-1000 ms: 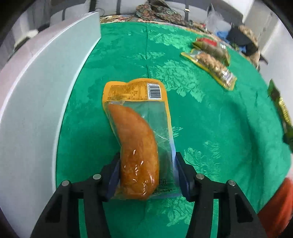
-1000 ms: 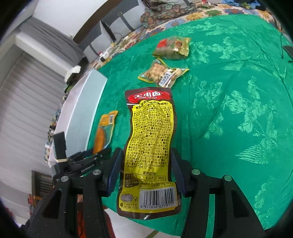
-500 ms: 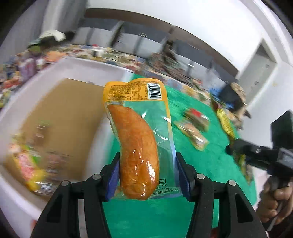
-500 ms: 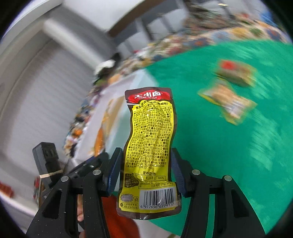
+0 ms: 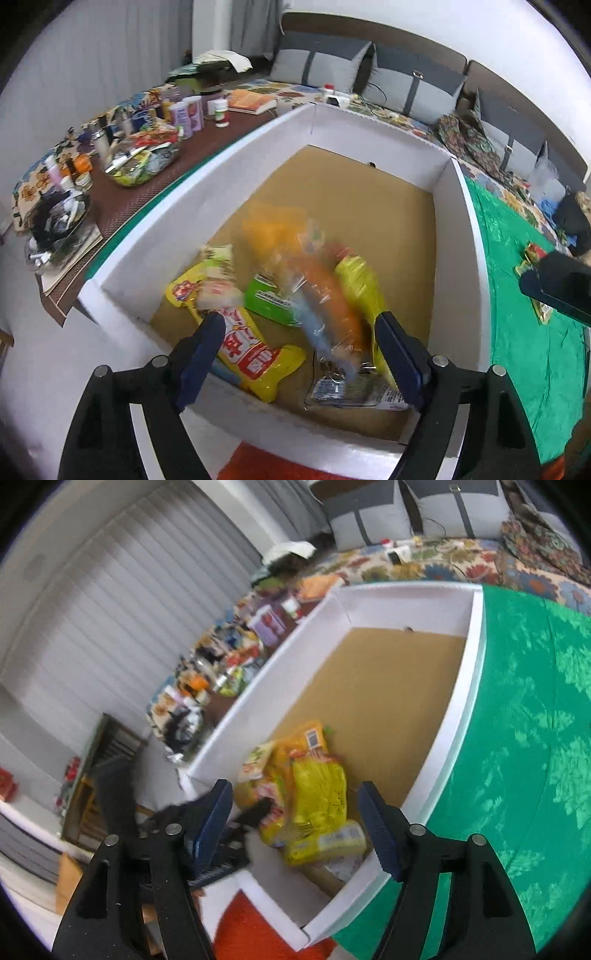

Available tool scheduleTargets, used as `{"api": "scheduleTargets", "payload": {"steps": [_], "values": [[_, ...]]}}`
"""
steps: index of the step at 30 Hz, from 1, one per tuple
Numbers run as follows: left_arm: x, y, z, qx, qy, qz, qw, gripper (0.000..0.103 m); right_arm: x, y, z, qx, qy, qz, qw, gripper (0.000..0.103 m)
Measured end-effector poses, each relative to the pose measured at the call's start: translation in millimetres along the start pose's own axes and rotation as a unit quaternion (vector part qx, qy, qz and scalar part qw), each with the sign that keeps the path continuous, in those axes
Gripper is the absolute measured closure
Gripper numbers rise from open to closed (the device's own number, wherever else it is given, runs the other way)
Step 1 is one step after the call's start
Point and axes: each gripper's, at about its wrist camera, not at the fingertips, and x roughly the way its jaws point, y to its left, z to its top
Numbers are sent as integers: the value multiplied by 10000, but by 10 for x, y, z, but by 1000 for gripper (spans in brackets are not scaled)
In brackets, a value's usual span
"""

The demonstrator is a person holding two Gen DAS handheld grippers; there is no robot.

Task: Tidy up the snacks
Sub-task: 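Carry both packets into the white box and open both tools, then bring both tools back over the peanut and longan packets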

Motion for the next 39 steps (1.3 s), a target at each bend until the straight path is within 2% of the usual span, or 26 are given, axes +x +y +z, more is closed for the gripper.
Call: {"api": "scheduleTargets", "payload": {"steps": [2,5,8,12,15,18,20,24,26,28,29,31,34,39], "values": [[-47,-44,-66,-22,-125,-62,9999,13,-72,-120,-66,-43,-141,-71,9999,29],[-149,-309,-80,102,-271,-379,9989,13,-246,-466,-245,-169,-281,-595,9977,30],[-294,-759,-125,359,-424,-853,9948,5,-408,-946,-566,-380,-226,-1582,9864,30],[-346,-1482,-250,826,-396,-1542,9838,2,-805,-1838,-1152,-336,33,-2923,9557,30],[-205,-2105,-400,1226,-38,-1945,9732,0,-1293,-2413,-1478,12,-96,-3594,9331,30],[95,-2676,-620,1622,352,-1973,9662,0,-1792,-2890,-1714,454,-357,-4153,9079,30],[365,-3044,-799,1865,631,-1819,9634,1,-2033,-3148,-1793,740,-490,-4422,8925,30],[770,-3494,-977,2102,890,-1438,9629,1,-2341,-3506,-1828,1223,-721,-4630,8749,30],[923,-3594,-1010,2006,913,-1297,9667,1,-2417,-3598,-1819,1317,-807,-4631,8727,30],[1014,-3660,-988,1847,869,-1179,9718,1,-2421,-3662,-1777,1337,-849,-4612,8731,30],[1039,-3699,-969,1824,708,-1090,9746,1,-2426,-3677,-1777,1329,-874,-4594,8739,30],[1110,-3757,-931,1835,620,-956,9764,1,-2443,-3692,-1774,1285,-935,-4560,8757,30],[1188,-3857,-933,2071,491,-717,9745,0,-2401,-3690,-1741,1230,-964,-4511,8787,29],[1189,-3831,-946,2093,370,-791,9739,0,-2446,-3802,-1778,1476,-1031,-4324,8835,20]]}}
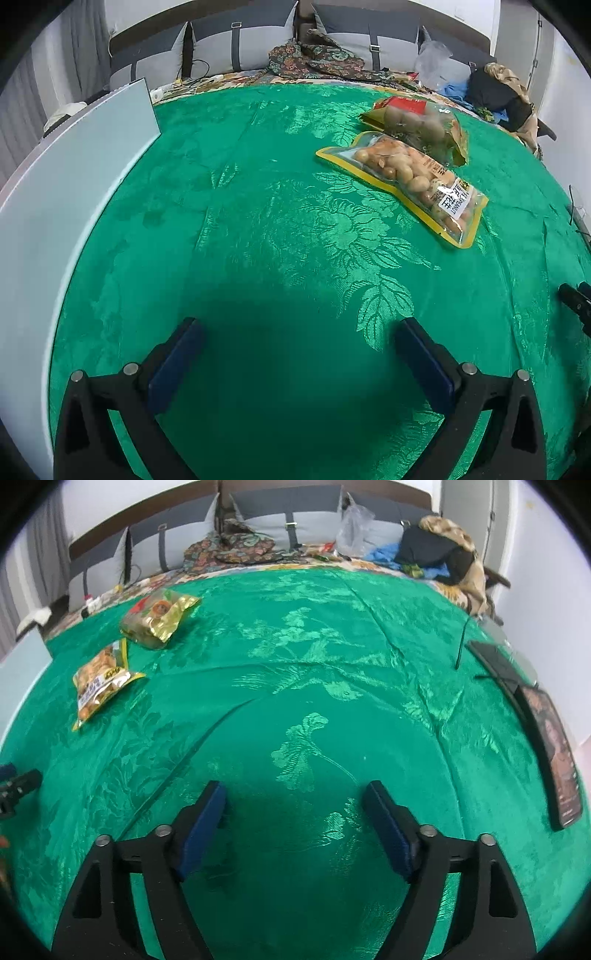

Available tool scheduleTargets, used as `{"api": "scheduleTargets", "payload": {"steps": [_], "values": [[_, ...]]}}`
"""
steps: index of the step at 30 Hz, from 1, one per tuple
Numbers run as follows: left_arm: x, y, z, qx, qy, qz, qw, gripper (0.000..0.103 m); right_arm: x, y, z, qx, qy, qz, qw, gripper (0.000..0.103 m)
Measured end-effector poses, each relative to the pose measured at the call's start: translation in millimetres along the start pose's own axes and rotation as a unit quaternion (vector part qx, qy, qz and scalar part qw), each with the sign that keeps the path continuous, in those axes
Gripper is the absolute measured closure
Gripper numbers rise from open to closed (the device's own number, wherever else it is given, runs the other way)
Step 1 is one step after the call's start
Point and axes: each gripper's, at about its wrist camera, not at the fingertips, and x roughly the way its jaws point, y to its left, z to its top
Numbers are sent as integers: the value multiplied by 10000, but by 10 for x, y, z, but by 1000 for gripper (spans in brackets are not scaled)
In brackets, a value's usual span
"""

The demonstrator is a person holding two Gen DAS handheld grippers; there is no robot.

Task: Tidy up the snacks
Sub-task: 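Bring both tools back over the peanut and longan packets, then grasp the yellow-edged peanut packet with the left tool and lift it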

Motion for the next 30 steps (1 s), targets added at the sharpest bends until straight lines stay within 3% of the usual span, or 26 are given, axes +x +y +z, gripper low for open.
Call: {"api": "scheduleTargets", "payload": {"steps": [20,25,27,30], "values": [[-13,6,-24,-19,-53,28,10000,0,18,5,2,10,48,-117,9999,14],[34,-3,93,-88,379,44,9992,0,17,3,1,12,48,-114,9999,14],[48,-25,217,-194,548,-189,9981,0,18,5,1,12,48,-116,9999,14],[-2,-112,499,-329,417,-618,9967,0,19,6,1,13,50,-112,9999,13]]}}
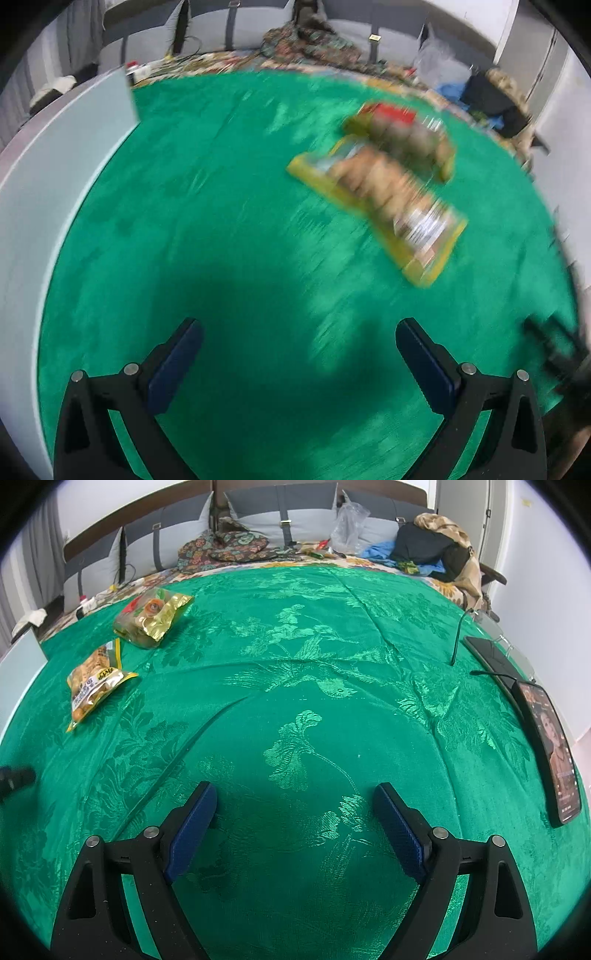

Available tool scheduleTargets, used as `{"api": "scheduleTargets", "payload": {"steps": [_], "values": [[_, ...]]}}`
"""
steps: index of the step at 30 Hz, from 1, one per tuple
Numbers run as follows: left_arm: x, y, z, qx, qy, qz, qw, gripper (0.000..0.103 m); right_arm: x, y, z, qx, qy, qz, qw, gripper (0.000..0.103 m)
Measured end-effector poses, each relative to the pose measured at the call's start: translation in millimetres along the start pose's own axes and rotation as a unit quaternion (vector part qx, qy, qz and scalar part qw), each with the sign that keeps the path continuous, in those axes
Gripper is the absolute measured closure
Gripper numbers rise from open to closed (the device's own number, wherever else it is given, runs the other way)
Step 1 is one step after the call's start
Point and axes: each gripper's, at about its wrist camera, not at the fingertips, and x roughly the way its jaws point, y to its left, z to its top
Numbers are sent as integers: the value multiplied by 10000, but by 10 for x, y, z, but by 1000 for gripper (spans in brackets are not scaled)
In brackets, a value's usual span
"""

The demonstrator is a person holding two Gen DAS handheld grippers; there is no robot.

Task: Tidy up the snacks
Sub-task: 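Grasp the yellow-edged peanut packet with the left tool and lift it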

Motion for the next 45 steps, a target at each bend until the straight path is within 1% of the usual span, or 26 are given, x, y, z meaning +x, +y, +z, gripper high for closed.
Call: {"api": "scheduleTargets", "payload": {"steps": [3,5,7,9,10,13,14,16,17,20,21,22,23,24,25,26,28,35,37,38,39,40,41,42,43,45], "values": [[58,-196,361,2,52,-288,9996,0,-1,0,-1,2,0,2,10000,13],[184,-311,610,-165,170,-455,9987,0,-1,5,-1,3,1,-1,10000,13],[325,-403,792,-302,271,-461,9981,0,-1,6,-1,3,3,1,10000,13],[509,-505,924,-397,386,-184,9983,0,-1,5,-1,5,7,0,10000,13],[601,-550,950,-417,446,35,9981,0,-1,5,-1,5,7,1,10000,13],[778,-608,906,-432,565,607,9956,0,-1,6,-1,6,7,2,10000,13],[812,-558,865,-550,545,622,9951,0,-1,5,-1,7,7,3,10000,13],[793,-502,792,-581,425,768,9944,0,-1,7,-1,7,8,1,10000,13],[783,-476,765,-575,378,771,9946,0,-1,7,-1,8,7,1,10000,13],[782,-439,741,-374,417,702,9960,1,-1,7,-1,9,8,2,10000,13],[766,-431,731,-300,404,665,9965,10,-1,8,-1,9,10,3,10000,13],[708,-422,699,-169,280,622,9975,20,-1,8,-2,9,10,2,10000,13],[659,-408,709,-62,218,618,9978,32,-1,9,-2,9,10,2,10000,13],[630,-391,690,23,196,565,9982,39,-1,9,-2,10,11,2,10000,13],[589,-358,647,127,185,518,9984,41,-1,9,-2,10,11,2,10000,13],[560,-326,628,194,184,479,9985,47,-1,10,-2,10,11,2,10000,13],[474,-236,554,323,186,418,9984,47,0,10,-2,10,11,2,10000,13],[102,320,123,650,361,227,9970,47,0,12,-2,10,12,0,10000,13],[58,438,40,647,397,138,9970,43,0,12,-2,10,12,-1,10000,13],[38,499,3,629,351,46,9974,37,0,12,-2,11,12,0,10000,13],[47,518,-9,629,340,77,9974,22,0,13,-2,10,13,0,10000,13],[77,531,-25,641,349,191,9971,15,0,12,-2,9,12,-1,10000,13],[109,522,-45,671,345,267,9968,4,0,11,-3,12,12,1,10000,13],[133,502,-69,759,287,342,9961,0,0,12,-3,12,12,2,10000,13],[123,480,-100,852,87,346,9957,0,0,12,-3,12,12,2,10000,13],[114,497,-145,845,-97,317,9959,0,0,12,-2,12,13,2,10000,13]]}}
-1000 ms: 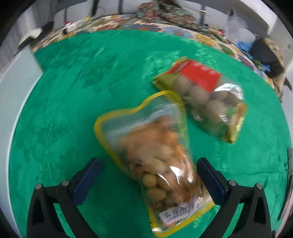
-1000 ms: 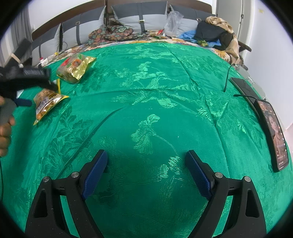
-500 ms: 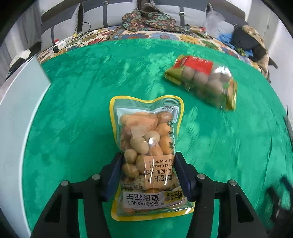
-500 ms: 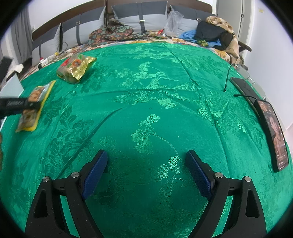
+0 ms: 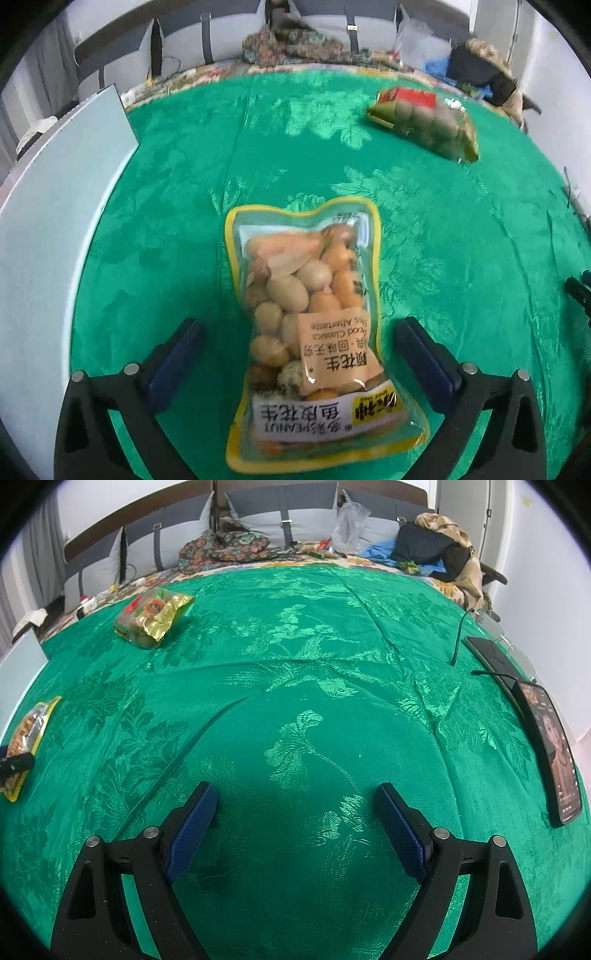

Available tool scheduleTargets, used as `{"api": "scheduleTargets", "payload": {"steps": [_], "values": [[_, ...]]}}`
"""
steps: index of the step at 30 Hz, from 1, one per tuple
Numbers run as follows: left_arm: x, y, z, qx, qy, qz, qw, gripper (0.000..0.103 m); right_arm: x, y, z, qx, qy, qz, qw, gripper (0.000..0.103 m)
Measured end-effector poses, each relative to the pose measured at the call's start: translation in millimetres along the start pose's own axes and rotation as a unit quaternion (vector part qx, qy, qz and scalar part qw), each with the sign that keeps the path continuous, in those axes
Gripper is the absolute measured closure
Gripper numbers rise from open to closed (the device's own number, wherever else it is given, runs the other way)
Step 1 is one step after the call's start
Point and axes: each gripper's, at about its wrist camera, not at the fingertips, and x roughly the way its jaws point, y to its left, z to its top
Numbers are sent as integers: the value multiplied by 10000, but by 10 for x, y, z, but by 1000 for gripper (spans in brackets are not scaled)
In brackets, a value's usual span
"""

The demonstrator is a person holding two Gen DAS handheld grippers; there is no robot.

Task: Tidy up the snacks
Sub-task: 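Grasp the yellow-edged peanut packet with the left tool and lift it, then grasp the red-labelled longan packet with the right tool while the left tool holds the peanut packet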

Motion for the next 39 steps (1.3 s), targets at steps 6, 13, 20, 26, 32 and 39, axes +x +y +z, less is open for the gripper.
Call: {"api": "scheduleTargets", "payload": {"steps": [6,13,20,26,32,39], "values": [[-12,41,-45,112,-317,-21,9994,0,1,1,0,0,1,-1,10000,13],[-14,53,-41,100,-353,-71,9993,0,1,1,-1,0,2,-1,10000,13],[-12,55,-41,101,-353,-76,9993,0,0,4,-1,-1,3,-4,10000,13],[-10,57,-40,102,-353,-78,9993,0,0,3,-1,1,4,-3,10000,13],[-10,58,-40,101,-353,-82,9993,0,-1,2,-1,1,5,-2,10000,13],[-9,59,-40,101,-353,-86,9993,0,-3,2,-2,3,6,-2,10000,12]]}}
